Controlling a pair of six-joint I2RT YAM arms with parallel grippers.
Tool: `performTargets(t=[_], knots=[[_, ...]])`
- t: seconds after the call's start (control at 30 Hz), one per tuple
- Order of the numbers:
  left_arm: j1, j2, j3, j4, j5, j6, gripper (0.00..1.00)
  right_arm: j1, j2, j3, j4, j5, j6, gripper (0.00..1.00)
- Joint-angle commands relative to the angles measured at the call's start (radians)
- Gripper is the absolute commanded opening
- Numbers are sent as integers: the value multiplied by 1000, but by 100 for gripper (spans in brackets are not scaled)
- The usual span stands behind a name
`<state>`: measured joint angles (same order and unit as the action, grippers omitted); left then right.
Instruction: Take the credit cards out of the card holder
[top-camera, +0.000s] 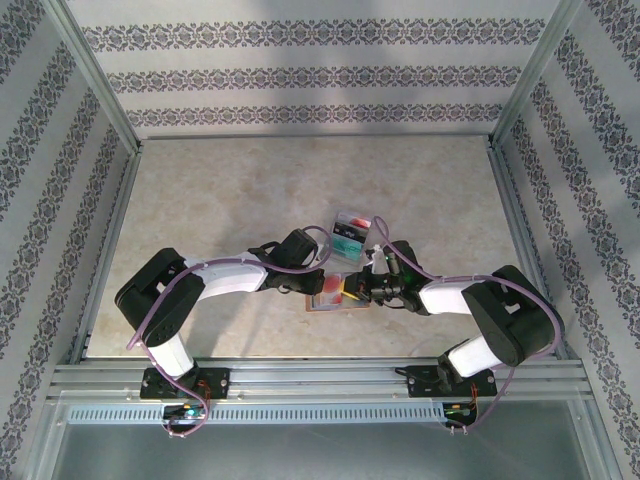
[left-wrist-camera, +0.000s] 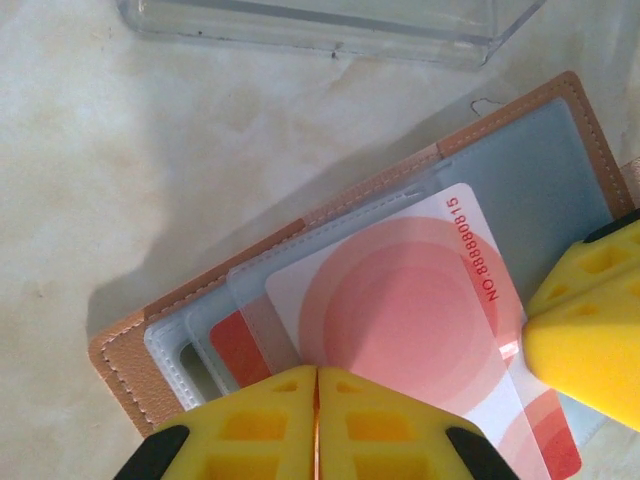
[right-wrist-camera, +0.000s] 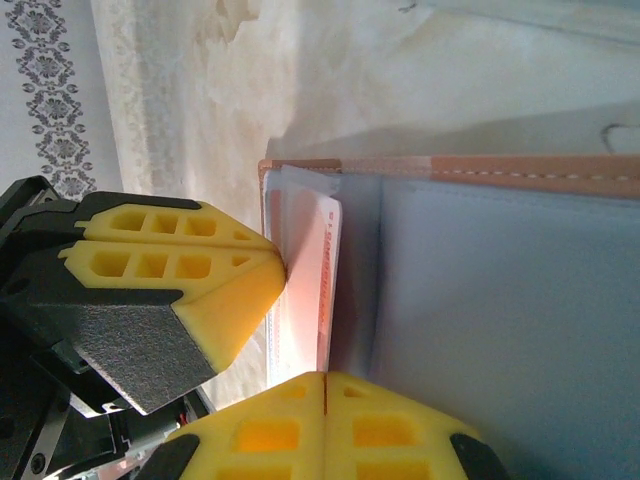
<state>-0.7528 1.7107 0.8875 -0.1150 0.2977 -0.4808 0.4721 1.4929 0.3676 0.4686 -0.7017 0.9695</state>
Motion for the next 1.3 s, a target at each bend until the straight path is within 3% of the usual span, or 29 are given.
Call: performTargets(t=[0.0,0.33,0.57,1.03,1.27], knots=[[-11,17,-30,-121,-51,18,8,-25,-12,-16,56,-16,-24,0],[-11,-6,-14,-122,-47,39,7,-43,-9,-18,45,-12,-35,0],[-13,-68,33,-113,-27,60,16,-43,-9,-18,42,-15,-34,0],[-37,24,55,-85,44,92,16,-32,-13,-13,58,-22,-22,0],[-37,55,35,-56,56,76,14,5,-4,11,73,-12,-21,9]])
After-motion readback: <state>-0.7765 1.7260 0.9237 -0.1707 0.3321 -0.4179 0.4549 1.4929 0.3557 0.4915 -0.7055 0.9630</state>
